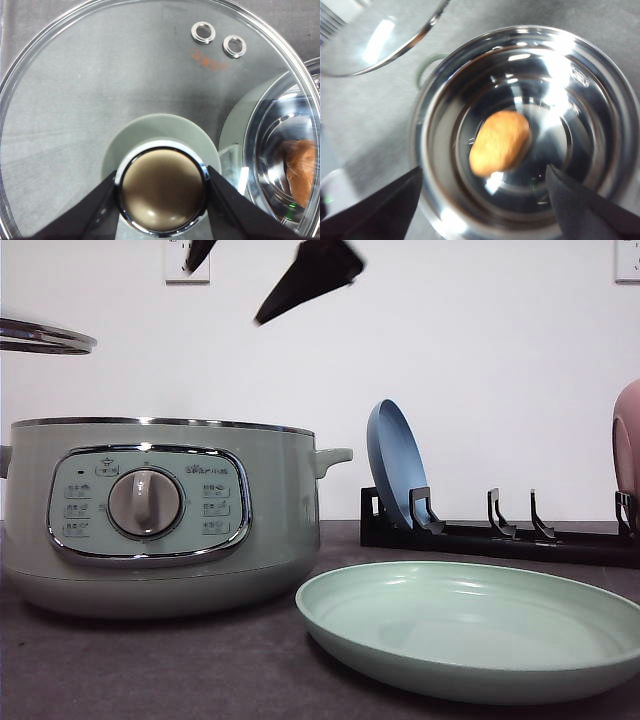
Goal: Transfer potato from steamer to green plate
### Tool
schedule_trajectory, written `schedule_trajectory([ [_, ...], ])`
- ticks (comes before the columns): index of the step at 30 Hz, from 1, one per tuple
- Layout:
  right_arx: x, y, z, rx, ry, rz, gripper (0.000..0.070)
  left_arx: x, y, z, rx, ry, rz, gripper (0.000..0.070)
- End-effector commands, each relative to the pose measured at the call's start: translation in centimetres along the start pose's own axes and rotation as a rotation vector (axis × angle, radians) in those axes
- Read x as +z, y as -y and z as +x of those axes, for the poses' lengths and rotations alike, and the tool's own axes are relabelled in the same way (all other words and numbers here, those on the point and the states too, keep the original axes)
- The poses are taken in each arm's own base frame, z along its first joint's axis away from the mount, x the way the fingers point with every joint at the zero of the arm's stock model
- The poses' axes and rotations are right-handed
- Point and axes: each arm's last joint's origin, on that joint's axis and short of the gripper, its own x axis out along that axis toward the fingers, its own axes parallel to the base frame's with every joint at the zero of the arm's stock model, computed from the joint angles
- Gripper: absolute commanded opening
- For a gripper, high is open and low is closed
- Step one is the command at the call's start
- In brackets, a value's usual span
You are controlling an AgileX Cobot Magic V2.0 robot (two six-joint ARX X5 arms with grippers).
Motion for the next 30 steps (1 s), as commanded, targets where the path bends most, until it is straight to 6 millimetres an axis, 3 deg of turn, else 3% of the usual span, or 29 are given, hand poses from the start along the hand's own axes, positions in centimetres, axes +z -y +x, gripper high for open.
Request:
schedule_trajectory([
  [1, 0.5, -0.5, 1.8, -0.007, -0.012, -0.007, 0.0520, 0.4, -0.1, -0.9, 0.008, 0.061, 0.001, 0.0001],
  [4, 0.8, -0.9, 4.2, -0.050, -0.029, -0.011, 0.0555, 0.5, -0.1, -0.9, 0.007, 0.061, 0.000, 0.0001],
  [13, 0.3, -1.6, 10.0, -0.137, -0.060, -0.025, 0.0561, 0.5, -0.1, -0.9, 0.007, 0.061, 0.000, 0.0001],
  [30, -1.5, -0.9, 14.8, -0.178, -0.134, 0.044, 0.0573, 0.5, -0.1, -0.9, 0.006, 0.062, 0.000, 0.0001],
])
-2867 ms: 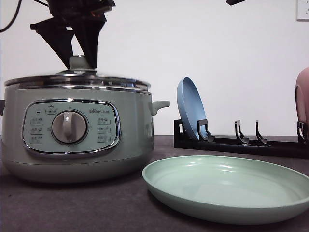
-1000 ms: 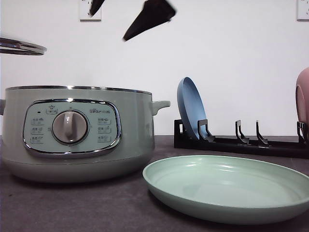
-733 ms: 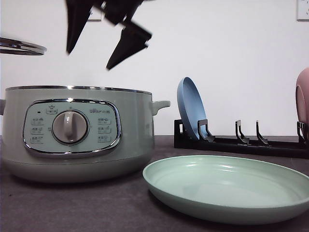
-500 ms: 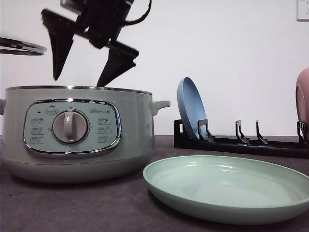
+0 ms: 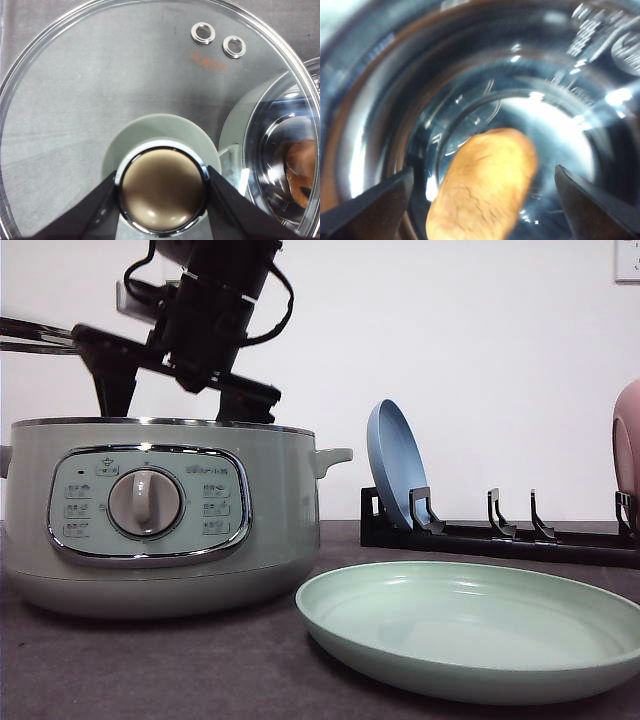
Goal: Transfer potato from steamer to green plate
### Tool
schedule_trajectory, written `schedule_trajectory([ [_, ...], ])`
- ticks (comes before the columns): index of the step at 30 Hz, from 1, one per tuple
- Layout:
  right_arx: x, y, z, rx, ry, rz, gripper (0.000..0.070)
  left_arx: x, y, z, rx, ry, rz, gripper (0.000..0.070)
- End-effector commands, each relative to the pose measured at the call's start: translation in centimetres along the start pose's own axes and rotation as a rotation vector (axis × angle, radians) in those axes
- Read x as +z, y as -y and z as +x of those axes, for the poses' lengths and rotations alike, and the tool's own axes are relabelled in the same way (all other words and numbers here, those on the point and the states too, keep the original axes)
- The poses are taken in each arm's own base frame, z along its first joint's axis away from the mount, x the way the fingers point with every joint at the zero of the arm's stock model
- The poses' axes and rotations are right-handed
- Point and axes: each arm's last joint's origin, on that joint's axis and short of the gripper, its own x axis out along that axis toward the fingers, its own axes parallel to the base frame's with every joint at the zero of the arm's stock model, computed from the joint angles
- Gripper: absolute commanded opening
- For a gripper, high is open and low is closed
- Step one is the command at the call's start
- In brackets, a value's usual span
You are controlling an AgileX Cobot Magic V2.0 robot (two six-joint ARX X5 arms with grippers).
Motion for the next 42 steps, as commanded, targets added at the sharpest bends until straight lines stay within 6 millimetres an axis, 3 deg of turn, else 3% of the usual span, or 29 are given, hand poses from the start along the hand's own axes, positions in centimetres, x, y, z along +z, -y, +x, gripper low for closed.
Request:
schedule_trajectory([
  [1, 0.1, -0.8, 1.1, 0.004, 0.004, 0.006, 0.0573, 0.5, -0.1, -0.9, 0.006, 0.061, 0.000, 0.0001],
  [17, -0.8, -1.1, 3.6, -0.021, -0.047, 0.005, 0.0564, 0.5, -0.1, -0.9, -0.005, 0.063, 0.001, 0.0001],
  [19, -0.8, -1.3, 3.6, -0.022, -0.043, 0.001, 0.0493, 0.5, -0.1, -0.9, -0.006, 0.063, 0.001, 0.0001],
  [24, -0.9, -1.2, 3.6, -0.024, -0.049, 0.001, 0.0198, 0.5, -0.1, -0.9, -0.009, 0.063, 0.001, 0.0001],
  [27, -0.6, -1.1, 3.2, -0.023, -0.039, 0.002, 0.0110, 0.5, -0.1, -0.9, -0.009, 0.063, 0.001, 0.0001],
  [34, 1.2, -1.1, -1.2, -0.009, 0.052, -0.041, 0.0100, 0.5, -0.1, -0.9, -0.011, 0.063, 0.001, 0.0001],
  [42, 2.5, -1.1, -10.1, -0.006, 0.132, -0.117, 0.0100, 0.5, 0.0, -0.9, -0.031, 0.065, 0.002, 0.0001],
])
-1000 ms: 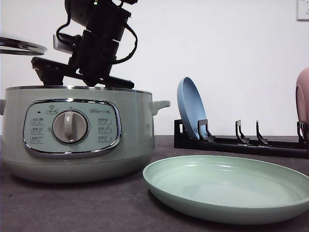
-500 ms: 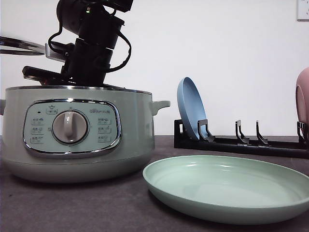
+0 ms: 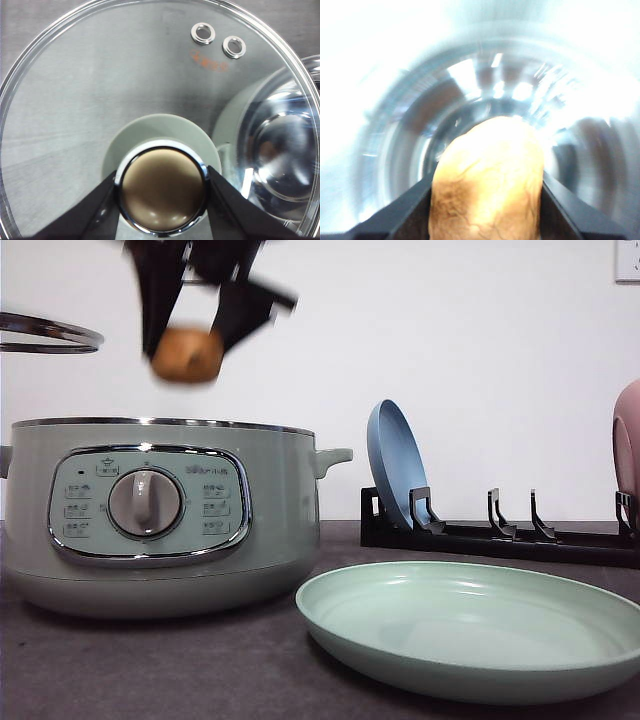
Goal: Transfer potato from steamer to green plate
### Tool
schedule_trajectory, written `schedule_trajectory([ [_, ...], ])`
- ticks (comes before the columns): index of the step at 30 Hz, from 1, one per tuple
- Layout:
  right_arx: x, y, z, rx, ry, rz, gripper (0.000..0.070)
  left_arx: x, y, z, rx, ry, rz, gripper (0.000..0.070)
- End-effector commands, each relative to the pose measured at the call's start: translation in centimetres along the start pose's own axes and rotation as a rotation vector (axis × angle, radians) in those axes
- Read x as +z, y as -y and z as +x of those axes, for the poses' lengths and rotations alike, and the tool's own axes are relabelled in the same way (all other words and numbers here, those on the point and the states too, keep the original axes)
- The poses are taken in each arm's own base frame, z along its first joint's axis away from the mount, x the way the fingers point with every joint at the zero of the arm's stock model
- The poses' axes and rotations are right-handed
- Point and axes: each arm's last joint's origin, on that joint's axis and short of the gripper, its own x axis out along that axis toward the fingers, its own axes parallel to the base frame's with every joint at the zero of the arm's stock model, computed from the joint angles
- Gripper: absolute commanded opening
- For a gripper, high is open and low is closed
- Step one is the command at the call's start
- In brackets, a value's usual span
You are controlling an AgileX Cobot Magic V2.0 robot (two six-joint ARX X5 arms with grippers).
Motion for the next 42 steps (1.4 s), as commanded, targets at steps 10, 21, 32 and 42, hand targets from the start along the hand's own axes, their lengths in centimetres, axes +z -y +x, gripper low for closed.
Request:
schedule_trajectory([
  [10, -0.6, 2.0, -11.7, -0.036, 0.059, -0.042, 0.0100, 0.5, 0.0, -0.9, -0.014, 0.065, 0.005, 0.0001],
  [21, -6.1, 5.4, -16.1, -0.107, 0.031, 0.021, 0.0100, 0.5, 0.4, -0.9, -0.039, 0.066, 0.016, 0.0001],
  [32, -15.3, 7.1, -13.9, -0.085, 0.012, 0.063, 0.0100, 0.5, 1.3, -1.0, -0.058, 0.068, 0.043, 0.0001],
  [42, -19.9, 8.0, -7.6, -0.029, -0.018, 0.102, 0.0100, 0.5, 2.4, -1.1, -0.092, 0.069, 0.076, 0.0001],
])
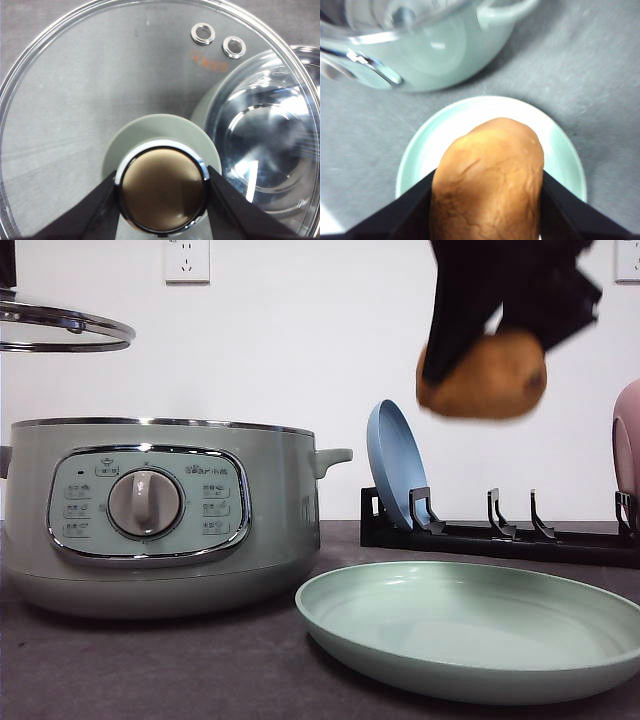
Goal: Transfer potato from steamer to green plate
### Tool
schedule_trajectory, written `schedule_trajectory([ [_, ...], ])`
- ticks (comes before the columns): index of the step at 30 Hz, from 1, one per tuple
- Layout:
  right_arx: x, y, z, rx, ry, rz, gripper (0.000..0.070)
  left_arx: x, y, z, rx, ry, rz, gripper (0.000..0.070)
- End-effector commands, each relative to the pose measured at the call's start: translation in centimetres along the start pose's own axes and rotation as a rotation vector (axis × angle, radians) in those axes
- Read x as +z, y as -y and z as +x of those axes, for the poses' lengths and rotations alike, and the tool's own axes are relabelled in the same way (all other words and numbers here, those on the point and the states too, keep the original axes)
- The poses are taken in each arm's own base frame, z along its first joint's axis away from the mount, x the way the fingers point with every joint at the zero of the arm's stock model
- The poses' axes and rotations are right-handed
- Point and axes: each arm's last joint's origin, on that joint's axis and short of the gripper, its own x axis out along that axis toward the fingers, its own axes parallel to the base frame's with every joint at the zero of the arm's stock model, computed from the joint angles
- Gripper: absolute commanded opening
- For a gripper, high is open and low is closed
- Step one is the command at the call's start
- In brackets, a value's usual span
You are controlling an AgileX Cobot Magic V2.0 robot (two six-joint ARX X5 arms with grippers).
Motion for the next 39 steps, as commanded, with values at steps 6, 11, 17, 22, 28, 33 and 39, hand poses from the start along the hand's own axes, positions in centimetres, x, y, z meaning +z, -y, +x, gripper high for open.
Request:
schedule_trajectory([
  [6, -2.2, 0.5, 4.1, 0.035, -0.008, 0.047, 0.0100, 0.5, 0.9, -0.9, -0.027, 0.062, 0.034, 0.0001],
  [11, -3.6, 1.0, 6.7, 0.032, -0.049, 0.067, 0.0101, 0.5, 1.7, -0.9, -0.043, 0.062, 0.057, 0.0001],
  [17, -4.4, 1.5, 9.2, 0.026, -0.103, 0.077, 0.0102, 0.4, 2.8, -1.0, -0.066, 0.063, 0.090, 0.0001],
  [22, -4.7, 1.7, 10.1, 0.016, -0.132, 0.082, 0.0233, 0.4, 3.8, -1.0, -0.088, 0.063, 0.122, 0.0001],
  [28, -4.7, 1.6, 10.1, 0.015, -0.135, 0.091, 0.0544, 0.2, 5.3, -1.1, -0.142, 0.062, 0.167, 0.0001],
  [33, -4.3, 1.8, 9.6, 0.006, -0.108, 0.097, 0.0700, 0.0, 6.7, -1.3, -0.204, 0.062, 0.206, 0.0001],
  [39, -2.3, 1.6, 6.9, -0.038, -0.006, 0.082, 0.0700, 0.0, 8.2, -1.3, -0.236, 0.082, 0.247, 0.0001],
])
